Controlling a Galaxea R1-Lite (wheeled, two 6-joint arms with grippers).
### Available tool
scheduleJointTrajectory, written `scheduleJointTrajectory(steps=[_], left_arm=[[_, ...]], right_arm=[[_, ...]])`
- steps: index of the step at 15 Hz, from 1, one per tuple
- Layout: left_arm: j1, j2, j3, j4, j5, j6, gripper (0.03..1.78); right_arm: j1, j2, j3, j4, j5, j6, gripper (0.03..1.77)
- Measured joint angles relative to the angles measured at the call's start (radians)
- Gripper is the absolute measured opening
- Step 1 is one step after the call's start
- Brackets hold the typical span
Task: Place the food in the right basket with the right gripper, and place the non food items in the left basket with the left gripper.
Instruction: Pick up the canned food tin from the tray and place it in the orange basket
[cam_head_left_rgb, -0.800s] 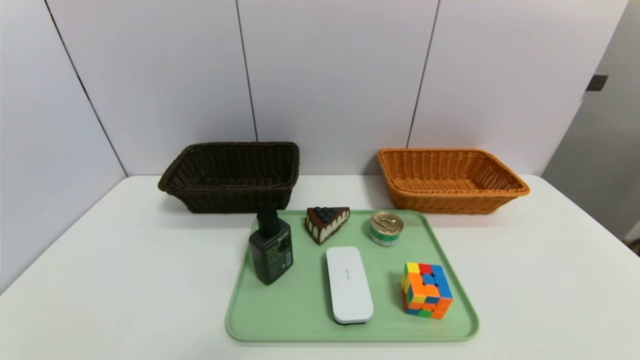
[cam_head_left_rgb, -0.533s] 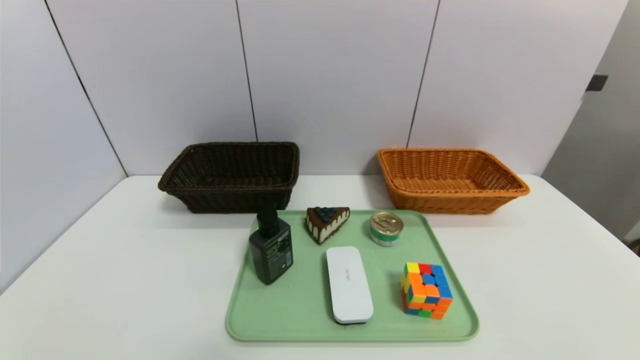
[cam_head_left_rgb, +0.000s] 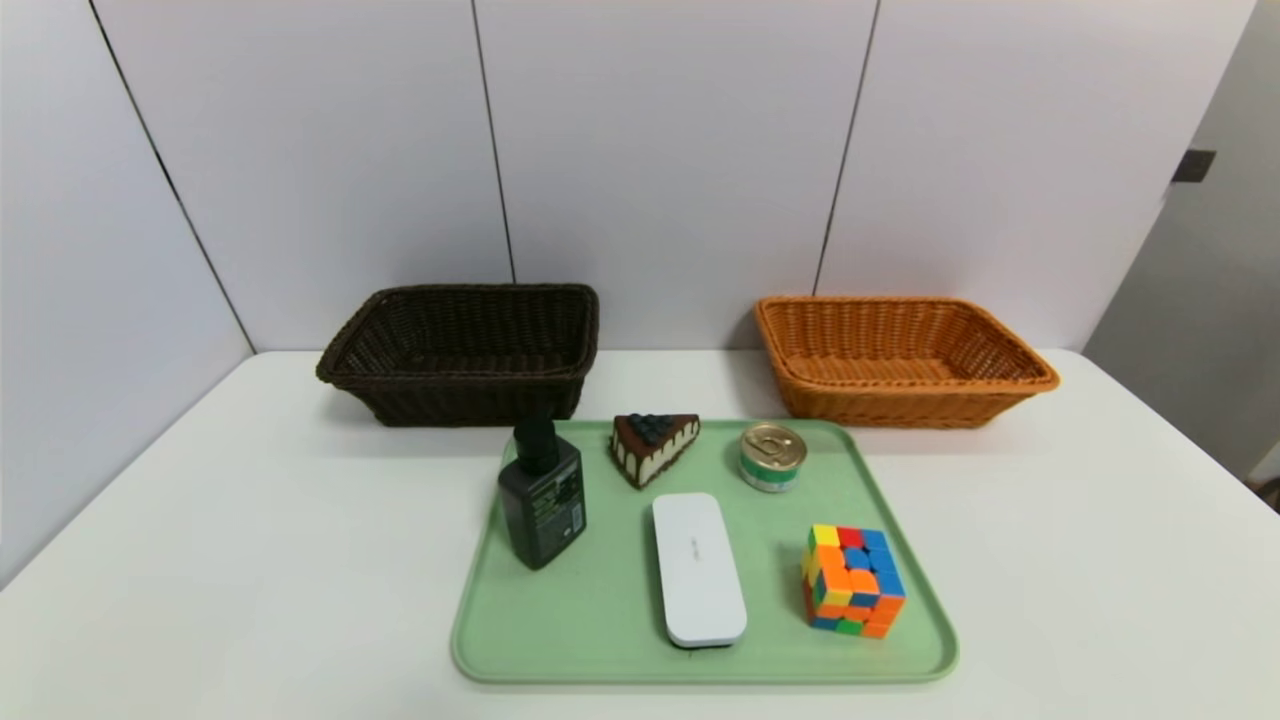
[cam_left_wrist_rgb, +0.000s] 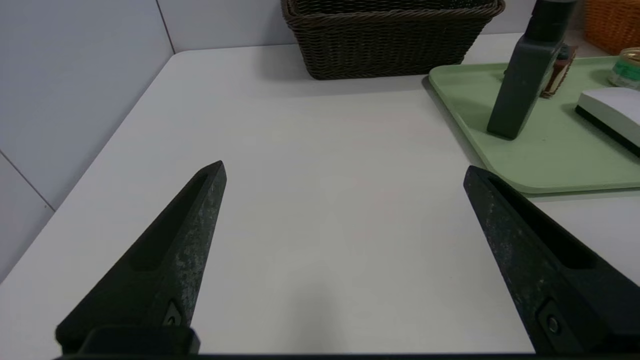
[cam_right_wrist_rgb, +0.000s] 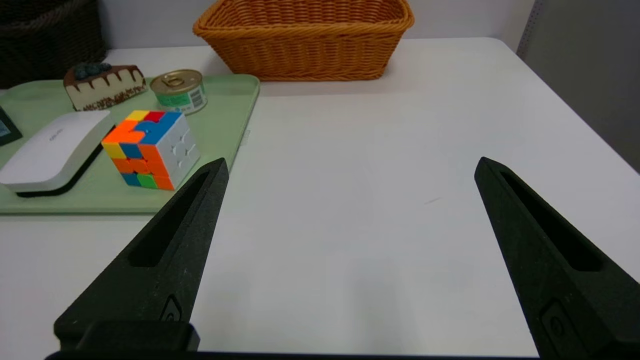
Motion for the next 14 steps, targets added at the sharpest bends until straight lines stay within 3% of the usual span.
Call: scheduleJointTrajectory(steps=[3, 8, 12, 14], left_arm=[[0.0, 0.117, -0.178, 0.117, -0.039, 0.002, 1.69], [0.0, 0.414, -0.391, 0.138, -0.059, -0.004, 1.69], [-0.003, 0.674, -0.554, 0.142, -0.081, -0.021, 1.69], [-0.007, 0.788, -0.62, 0.143, -0.084, -0.024, 1.69]], right_arm=[[-0.001, 0.193, -0.18, 0.02, 0.003, 0.016, 1.7], [0.0, 0.595, -0.532, 0.092, 0.002, 0.039, 1.7], [0.043, 0.894, -0.857, 0.306, -0.018, 0.113, 1.7], [0.127, 1.015, -0.983, 0.452, -0.023, 0.206, 1.7]])
